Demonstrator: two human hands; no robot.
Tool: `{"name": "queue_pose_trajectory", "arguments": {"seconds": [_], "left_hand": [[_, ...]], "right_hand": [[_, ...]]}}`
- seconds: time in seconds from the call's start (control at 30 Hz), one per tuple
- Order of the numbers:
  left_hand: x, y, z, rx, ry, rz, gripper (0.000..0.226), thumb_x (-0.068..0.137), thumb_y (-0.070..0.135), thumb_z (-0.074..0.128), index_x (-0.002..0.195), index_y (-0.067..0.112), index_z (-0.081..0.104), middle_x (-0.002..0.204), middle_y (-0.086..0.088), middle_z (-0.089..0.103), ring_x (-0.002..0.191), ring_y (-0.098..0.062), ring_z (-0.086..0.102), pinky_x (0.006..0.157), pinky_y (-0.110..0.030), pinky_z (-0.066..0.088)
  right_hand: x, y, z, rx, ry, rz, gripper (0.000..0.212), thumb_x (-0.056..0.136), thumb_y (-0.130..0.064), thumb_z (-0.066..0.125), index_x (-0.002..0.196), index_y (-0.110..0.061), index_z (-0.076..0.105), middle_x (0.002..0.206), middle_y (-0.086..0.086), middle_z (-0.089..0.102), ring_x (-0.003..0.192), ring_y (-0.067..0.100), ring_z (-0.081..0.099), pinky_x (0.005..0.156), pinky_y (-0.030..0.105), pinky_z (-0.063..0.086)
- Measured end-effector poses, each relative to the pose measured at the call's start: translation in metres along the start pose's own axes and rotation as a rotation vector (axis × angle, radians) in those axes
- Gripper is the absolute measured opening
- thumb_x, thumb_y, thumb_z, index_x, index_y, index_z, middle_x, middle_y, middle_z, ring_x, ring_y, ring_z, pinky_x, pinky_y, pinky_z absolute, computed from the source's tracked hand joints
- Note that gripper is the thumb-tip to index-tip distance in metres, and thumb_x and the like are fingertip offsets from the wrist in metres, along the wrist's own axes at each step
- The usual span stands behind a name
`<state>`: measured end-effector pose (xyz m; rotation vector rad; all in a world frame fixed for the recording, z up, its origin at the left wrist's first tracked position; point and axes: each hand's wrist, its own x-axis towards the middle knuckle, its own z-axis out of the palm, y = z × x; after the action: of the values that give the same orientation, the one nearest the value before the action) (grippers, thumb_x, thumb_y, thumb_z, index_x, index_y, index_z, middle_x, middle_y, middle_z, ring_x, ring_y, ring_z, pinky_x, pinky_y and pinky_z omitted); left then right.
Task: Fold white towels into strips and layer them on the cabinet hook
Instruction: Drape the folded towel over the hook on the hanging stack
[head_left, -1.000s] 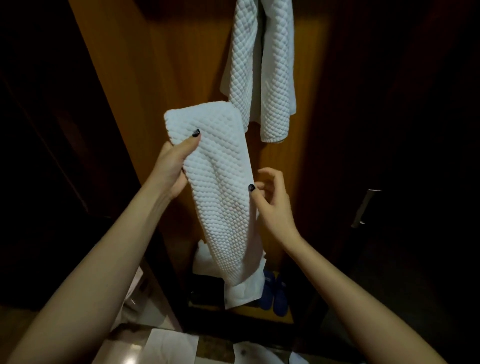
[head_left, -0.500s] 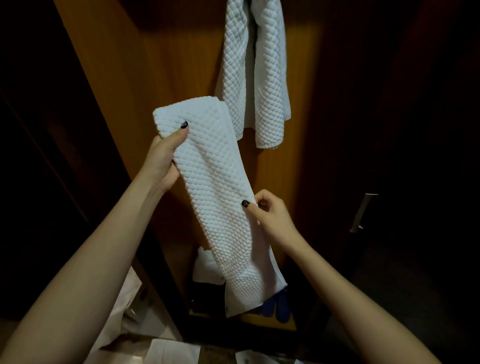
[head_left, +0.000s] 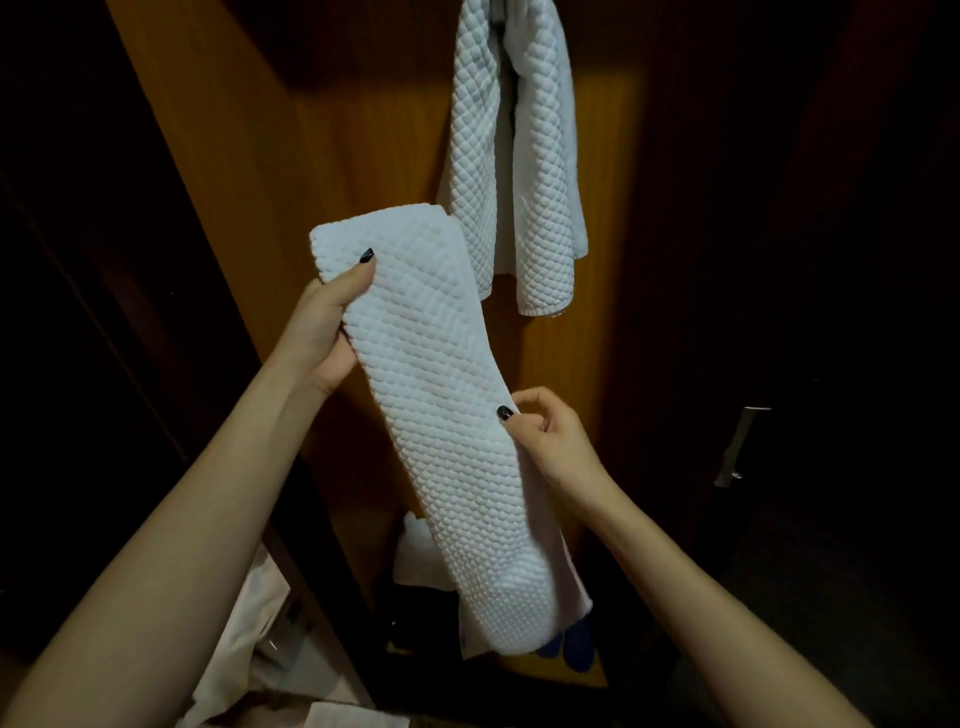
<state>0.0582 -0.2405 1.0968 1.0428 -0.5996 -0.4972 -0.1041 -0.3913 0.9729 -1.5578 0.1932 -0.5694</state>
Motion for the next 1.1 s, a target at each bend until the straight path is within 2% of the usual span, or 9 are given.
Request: {"name": "queue_pose_trajectory", "arguments": {"seconds": [0.1, 0.23, 0.3, 0.4, 0.57, 0.67, 0.8, 0.93, 1.1], "left_hand": [[-0.002, 0.006, 0.007, -0.068, -0.017, -0.055, 0.033, 0.094, 0.019, 0.057, 0.125, 0.01, 0.06, 0.117, -0.006, 0.07, 0.107, -0.02, 0.067, 0.082, -0.035, 0.058], [-0.001, 0.015, 0.013, -0.137, 0.013, -0.116, 0.035, 0.092, 0.02, 0.058, 0.125, 0.009, 0.06, 0.118, -0.009, 0.069, 0.107, -0.023, 0.067, 0.082, -0.039, 0.058], [0.0, 0.018, 0.013, -0.155, 0.048, -0.125, 0.035, 0.094, 0.02, 0.057, 0.126, 0.007, 0.059, 0.12, -0.011, 0.068, 0.11, -0.024, 0.066, 0.083, -0.04, 0.058], [0.002, 0.019, 0.007, -0.178, 0.086, -0.113, 0.043, 0.098, 0.028, 0.053, 0.135, 0.005, 0.054, 0.129, -0.012, 0.062, 0.119, -0.026, 0.06, 0.093, -0.04, 0.055], [-0.006, -0.003, -0.014, -0.301, 0.164, -0.111, 0.063, 0.095, 0.057, 0.046, 0.135, 0.009, 0.056, 0.131, -0.015, 0.062, 0.121, -0.03, 0.059, 0.102, -0.045, 0.048], [-0.025, -0.03, -0.021, -0.254, 0.182, -0.183, 0.064, 0.086, 0.054, 0.057, 0.136, 0.013, 0.055, 0.128, -0.011, 0.064, 0.118, -0.027, 0.062, 0.094, -0.042, 0.053], [-0.032, -0.049, -0.025, -0.337, 0.299, -0.201, 0.046, 0.091, 0.02, 0.061, 0.135, 0.009, 0.051, 0.124, -0.014, 0.066, 0.111, -0.026, 0.065, 0.081, -0.041, 0.058], [-0.023, -0.042, -0.025, -0.341, 0.306, -0.144, 0.042, 0.095, 0.014, 0.055, 0.136, 0.007, 0.049, 0.126, -0.017, 0.063, 0.113, -0.028, 0.063, 0.083, -0.042, 0.057], [-0.015, -0.032, -0.019, -0.344, 0.253, -0.141, 0.042, 0.095, 0.012, 0.056, 0.136, 0.007, 0.048, 0.124, -0.017, 0.064, 0.107, -0.03, 0.066, 0.079, -0.045, 0.059]], "right_hand": [[0.008, -0.002, -0.007, -0.057, -0.104, 0.029, 0.019, 0.095, -0.019, 0.062, 0.078, -0.013, 0.066, 0.073, -0.003, 0.064, 0.066, 0.005, 0.058, 0.064, 0.02, 0.046], [0.015, -0.005, -0.009, -0.068, -0.179, 0.011, 0.021, 0.097, -0.019, 0.057, 0.093, -0.002, 0.069, 0.12, -0.005, 0.063, 0.112, 0.006, 0.059, 0.097, 0.026, 0.046], [0.015, -0.008, -0.007, -0.017, -0.238, 0.031, 0.024, 0.099, -0.019, 0.053, 0.098, 0.003, 0.063, 0.105, -0.004, 0.067, 0.095, 0.008, 0.065, 0.082, 0.024, 0.05], [0.013, -0.013, -0.002, 0.025, -0.275, 0.008, 0.02, 0.101, -0.013, 0.05, 0.083, -0.007, 0.057, 0.077, -0.011, 0.063, 0.068, 0.0, 0.058, 0.062, 0.013, 0.044], [0.014, -0.019, 0.006, 0.147, -0.179, -0.05, 0.025, 0.098, -0.012, 0.055, 0.073, -0.014, 0.055, 0.062, -0.013, 0.061, 0.053, -0.002, 0.055, 0.049, 0.011, 0.042], [0.017, -0.02, 0.009, 0.144, -0.129, -0.031, 0.028, 0.098, -0.013, 0.056, 0.07, -0.014, 0.052, 0.05, -0.012, 0.054, 0.038, -0.001, 0.044, 0.037, 0.011, 0.033], [0.021, -0.016, 0.005, 0.1, -0.244, 0.069, 0.035, 0.098, -0.025, 0.057, 0.064, -0.023, 0.062, 0.057, -0.009, 0.057, 0.046, 0.003, 0.05, 0.044, 0.015, 0.038], [0.011, -0.008, -0.006, -0.06, -0.445, 0.164, 0.032, 0.088, -0.049, 0.066, 0.079, -0.02, 0.074, 0.084, 0.001, 0.074, 0.072, 0.014, 0.069, 0.061, 0.021, 0.052], [0.005, 0.002, -0.016, -0.164, -0.462, 0.163, 0.015, 0.088, -0.032, 0.071, 0.094, -0.019, 0.075, 0.1, 0.0, 0.075, 0.089, 0.015, 0.072, 0.072, 0.018, 0.054]]}}
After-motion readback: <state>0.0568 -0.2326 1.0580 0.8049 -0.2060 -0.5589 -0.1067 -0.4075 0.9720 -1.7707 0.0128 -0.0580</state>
